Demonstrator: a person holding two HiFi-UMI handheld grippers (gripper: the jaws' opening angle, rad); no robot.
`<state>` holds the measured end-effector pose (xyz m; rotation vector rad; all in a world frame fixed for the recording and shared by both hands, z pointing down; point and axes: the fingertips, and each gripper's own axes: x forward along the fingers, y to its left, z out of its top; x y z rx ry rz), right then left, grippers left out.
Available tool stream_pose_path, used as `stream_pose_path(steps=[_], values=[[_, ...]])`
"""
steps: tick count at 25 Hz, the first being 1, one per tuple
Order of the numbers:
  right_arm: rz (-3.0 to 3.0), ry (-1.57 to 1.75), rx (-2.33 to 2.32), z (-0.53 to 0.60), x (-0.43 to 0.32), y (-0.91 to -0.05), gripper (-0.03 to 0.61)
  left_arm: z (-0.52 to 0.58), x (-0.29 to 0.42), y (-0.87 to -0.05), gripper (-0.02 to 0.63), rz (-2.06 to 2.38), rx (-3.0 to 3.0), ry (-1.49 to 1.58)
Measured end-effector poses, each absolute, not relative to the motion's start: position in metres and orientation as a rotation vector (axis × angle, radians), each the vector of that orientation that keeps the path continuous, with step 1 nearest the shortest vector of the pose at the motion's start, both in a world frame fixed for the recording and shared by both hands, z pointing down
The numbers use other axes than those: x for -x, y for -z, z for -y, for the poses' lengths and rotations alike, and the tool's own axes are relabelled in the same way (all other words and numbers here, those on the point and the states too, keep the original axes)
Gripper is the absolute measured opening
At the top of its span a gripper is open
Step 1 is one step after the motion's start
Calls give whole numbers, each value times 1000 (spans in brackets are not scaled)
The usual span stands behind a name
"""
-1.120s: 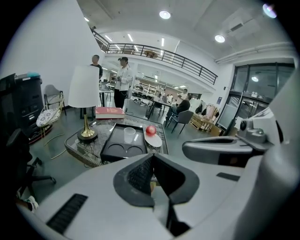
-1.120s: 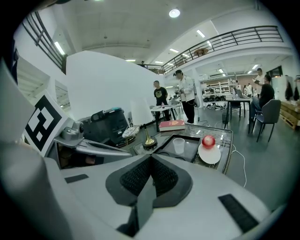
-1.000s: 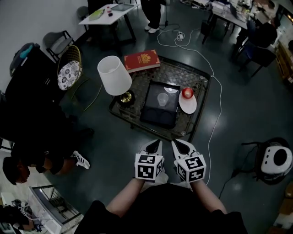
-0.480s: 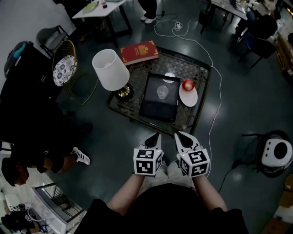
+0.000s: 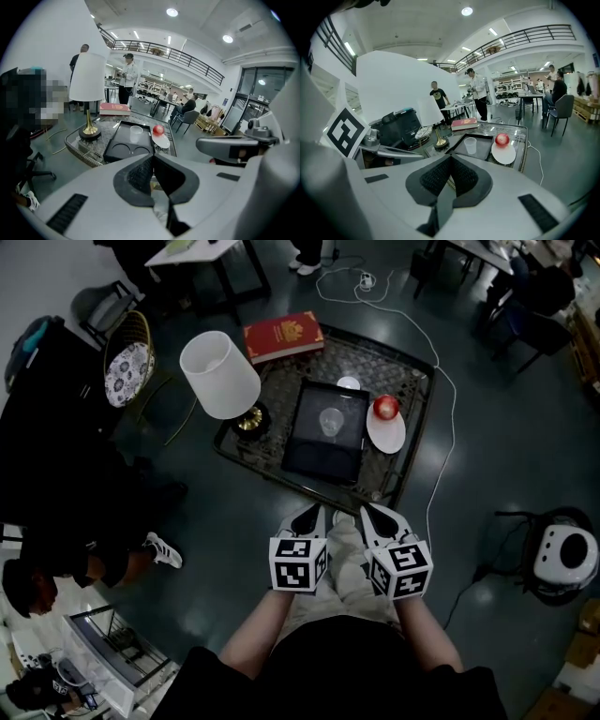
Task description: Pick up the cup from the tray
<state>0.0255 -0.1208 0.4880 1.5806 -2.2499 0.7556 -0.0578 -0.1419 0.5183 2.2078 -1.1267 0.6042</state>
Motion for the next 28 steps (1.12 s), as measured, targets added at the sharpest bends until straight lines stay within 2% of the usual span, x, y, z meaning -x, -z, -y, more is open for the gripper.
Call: stream_pose_path(steps=[28], values=[[2243, -855, -1452, 251, -61, -539, 11, 269, 19, -585, 12, 1160, -2102, -684]])
